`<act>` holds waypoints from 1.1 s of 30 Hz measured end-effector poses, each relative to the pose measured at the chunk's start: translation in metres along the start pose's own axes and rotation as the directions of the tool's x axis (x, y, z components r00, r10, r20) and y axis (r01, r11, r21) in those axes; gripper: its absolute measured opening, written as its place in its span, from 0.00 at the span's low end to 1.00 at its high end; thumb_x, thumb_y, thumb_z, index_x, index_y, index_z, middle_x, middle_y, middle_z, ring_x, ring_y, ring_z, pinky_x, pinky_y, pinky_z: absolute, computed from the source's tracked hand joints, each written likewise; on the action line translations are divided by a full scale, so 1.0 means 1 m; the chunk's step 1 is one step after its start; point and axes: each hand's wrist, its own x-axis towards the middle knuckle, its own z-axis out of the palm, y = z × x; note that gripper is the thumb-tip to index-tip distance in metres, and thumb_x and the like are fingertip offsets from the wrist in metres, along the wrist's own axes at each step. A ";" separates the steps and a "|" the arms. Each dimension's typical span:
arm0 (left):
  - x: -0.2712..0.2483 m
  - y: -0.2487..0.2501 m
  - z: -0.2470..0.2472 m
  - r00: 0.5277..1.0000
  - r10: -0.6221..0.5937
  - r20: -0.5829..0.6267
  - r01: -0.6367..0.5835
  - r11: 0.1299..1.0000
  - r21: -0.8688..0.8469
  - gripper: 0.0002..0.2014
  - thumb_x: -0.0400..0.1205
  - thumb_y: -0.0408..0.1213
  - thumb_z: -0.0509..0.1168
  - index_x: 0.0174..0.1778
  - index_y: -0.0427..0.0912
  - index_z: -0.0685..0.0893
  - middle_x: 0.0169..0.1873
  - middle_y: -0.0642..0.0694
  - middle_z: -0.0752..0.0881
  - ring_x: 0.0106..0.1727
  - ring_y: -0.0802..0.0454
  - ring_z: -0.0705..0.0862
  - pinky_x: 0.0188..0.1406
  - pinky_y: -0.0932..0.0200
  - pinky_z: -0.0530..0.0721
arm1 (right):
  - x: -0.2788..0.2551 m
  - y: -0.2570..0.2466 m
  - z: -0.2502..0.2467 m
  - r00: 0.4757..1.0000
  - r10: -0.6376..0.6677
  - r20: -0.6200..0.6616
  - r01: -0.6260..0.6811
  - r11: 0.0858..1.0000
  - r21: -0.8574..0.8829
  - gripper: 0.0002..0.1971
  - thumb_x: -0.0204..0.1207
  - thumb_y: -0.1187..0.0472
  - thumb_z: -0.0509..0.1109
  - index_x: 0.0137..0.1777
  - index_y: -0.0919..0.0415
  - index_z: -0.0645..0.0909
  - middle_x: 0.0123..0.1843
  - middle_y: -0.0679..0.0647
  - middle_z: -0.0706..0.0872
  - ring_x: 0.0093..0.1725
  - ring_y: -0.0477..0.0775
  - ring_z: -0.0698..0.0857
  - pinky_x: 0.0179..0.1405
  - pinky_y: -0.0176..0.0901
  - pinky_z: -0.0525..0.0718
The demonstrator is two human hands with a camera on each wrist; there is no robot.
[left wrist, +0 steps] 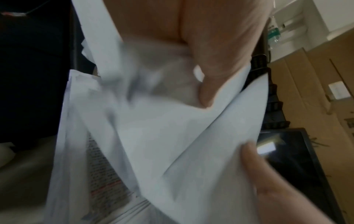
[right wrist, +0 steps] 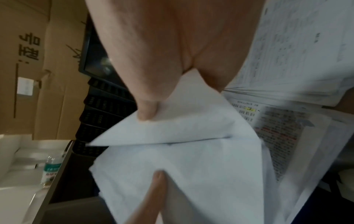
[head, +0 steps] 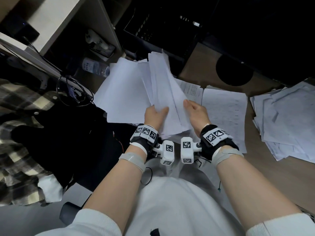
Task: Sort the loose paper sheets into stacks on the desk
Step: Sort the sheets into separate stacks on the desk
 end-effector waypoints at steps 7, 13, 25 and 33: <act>0.003 -0.013 -0.018 0.993 -0.046 -0.107 0.045 0.999 -0.008 0.05 0.73 0.44 0.72 0.41 0.48 0.87 0.45 0.42 0.92 0.50 0.43 0.91 0.59 0.42 0.88 | 0.009 0.042 -0.024 0.908 0.092 -0.408 -0.196 0.955 -0.222 0.18 0.76 0.57 0.67 0.26 0.63 0.71 0.24 0.53 0.65 0.28 0.55 0.63 0.32 0.43 0.66; 0.007 -0.027 -0.033 0.971 -0.049 -0.234 0.050 0.999 -0.002 0.03 0.79 0.37 0.73 0.41 0.45 0.87 0.41 0.46 0.90 0.48 0.46 0.90 0.54 0.52 0.88 | 0.009 0.069 -0.019 0.897 0.190 -0.400 -0.317 0.907 -0.279 0.22 0.78 0.57 0.70 0.24 0.60 0.70 0.22 0.53 0.68 0.28 0.58 0.68 0.35 0.42 0.70; 0.019 -0.021 -0.101 0.854 0.033 -0.519 -0.019 0.999 0.032 0.15 0.79 0.40 0.74 0.54 0.32 0.87 0.49 0.42 0.89 0.50 0.47 0.88 0.52 0.60 0.84 | 0.039 0.054 0.060 0.973 0.202 -0.108 -0.228 0.891 -0.391 0.14 0.66 0.57 0.66 0.38 0.71 0.80 0.29 0.58 0.76 0.32 0.51 0.74 0.36 0.42 0.74; 0.034 -0.031 -0.142 0.832 -0.072 -0.550 0.102 0.994 0.024 0.25 0.61 0.53 0.83 0.48 0.40 0.91 0.40 0.50 0.92 0.41 0.55 0.91 0.46 0.52 0.92 | 0.072 0.027 0.146 0.981 0.188 0.048 -0.166 0.942 -0.291 0.16 0.77 0.59 0.69 0.65 0.57 0.80 0.54 0.53 0.83 0.53 0.53 0.81 0.55 0.41 0.79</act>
